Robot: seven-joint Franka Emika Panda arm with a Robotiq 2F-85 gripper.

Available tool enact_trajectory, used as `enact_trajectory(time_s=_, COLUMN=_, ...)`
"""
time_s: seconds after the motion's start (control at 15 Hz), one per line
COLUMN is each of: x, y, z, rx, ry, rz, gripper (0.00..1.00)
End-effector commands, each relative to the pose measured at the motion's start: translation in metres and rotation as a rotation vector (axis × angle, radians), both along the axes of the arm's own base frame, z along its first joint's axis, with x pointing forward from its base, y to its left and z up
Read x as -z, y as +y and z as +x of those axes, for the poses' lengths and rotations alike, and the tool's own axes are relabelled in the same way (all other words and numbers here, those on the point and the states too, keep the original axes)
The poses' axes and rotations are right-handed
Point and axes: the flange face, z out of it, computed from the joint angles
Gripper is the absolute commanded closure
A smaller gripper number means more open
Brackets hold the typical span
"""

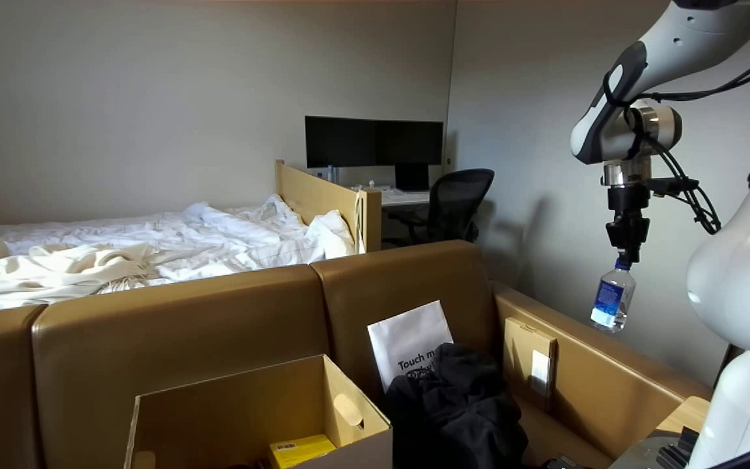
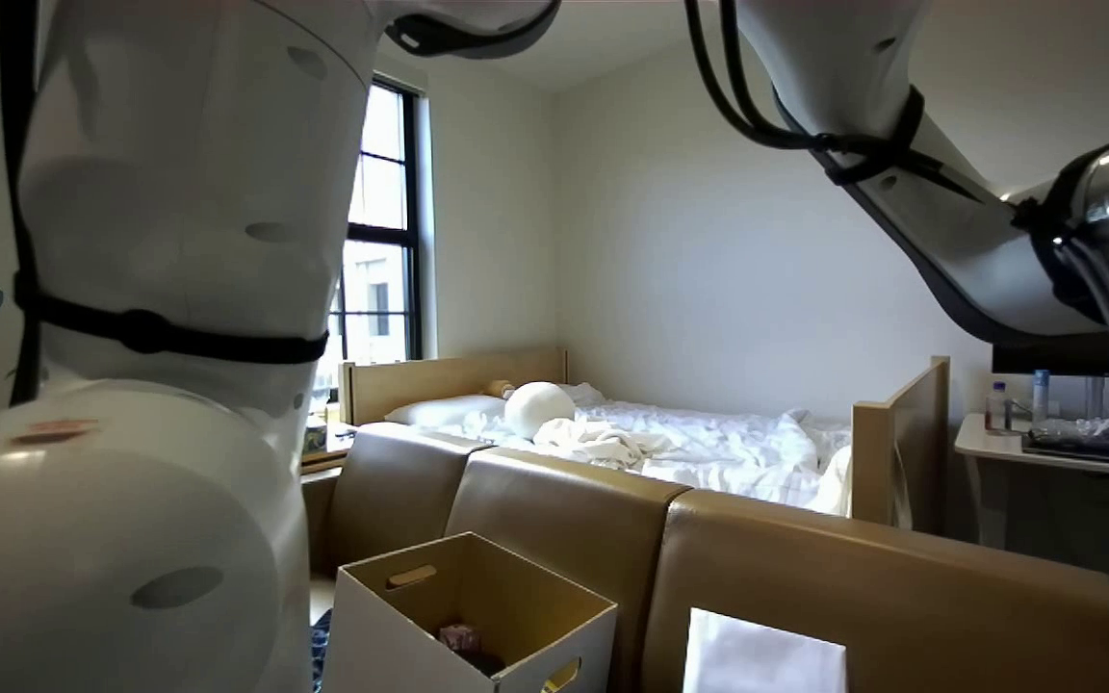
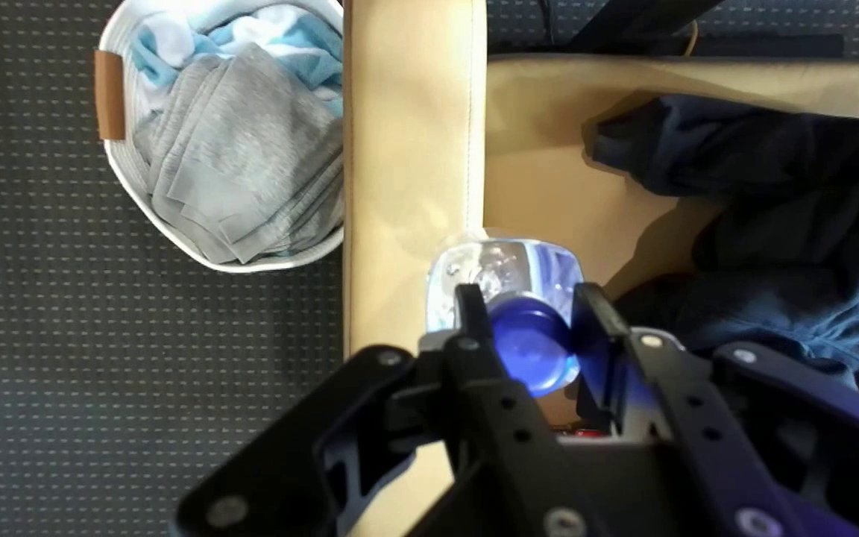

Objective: Remove the bottle from the box and put it on the handle of the couch

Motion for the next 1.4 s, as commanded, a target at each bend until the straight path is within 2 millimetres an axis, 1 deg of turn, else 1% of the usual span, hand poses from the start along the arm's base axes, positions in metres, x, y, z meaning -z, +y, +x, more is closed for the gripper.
enact_trajectory(time_s=0.0, x=0.004, y=-0.020, z=0.003, rx=0.021, ry=0.022, rz=-0.021, gripper=0.88)
enact_trajectory(time_s=0.4, x=0.025, y=-0.042, z=0.003, rx=0.060, ry=0.040, rz=-0.016, gripper=0.88)
enact_trajectory(time_s=0.67, x=0.033, y=-0.054, z=0.004, rx=0.065, ry=0.049, rz=-0.017, gripper=0.88)
enact_trajectory(time_s=0.8, x=0.037, y=-0.053, z=0.006, rx=0.056, ry=0.043, rz=-0.011, gripper=0.88)
enact_trajectory(time_s=1.13, x=0.048, y=-0.042, z=0.018, rx=0.025, ry=-0.002, rz=-0.011, gripper=0.88)
enact_trajectory(time_s=1.33, x=0.056, y=-0.042, z=0.022, rx=0.018, ry=-0.013, rz=-0.017, gripper=0.88)
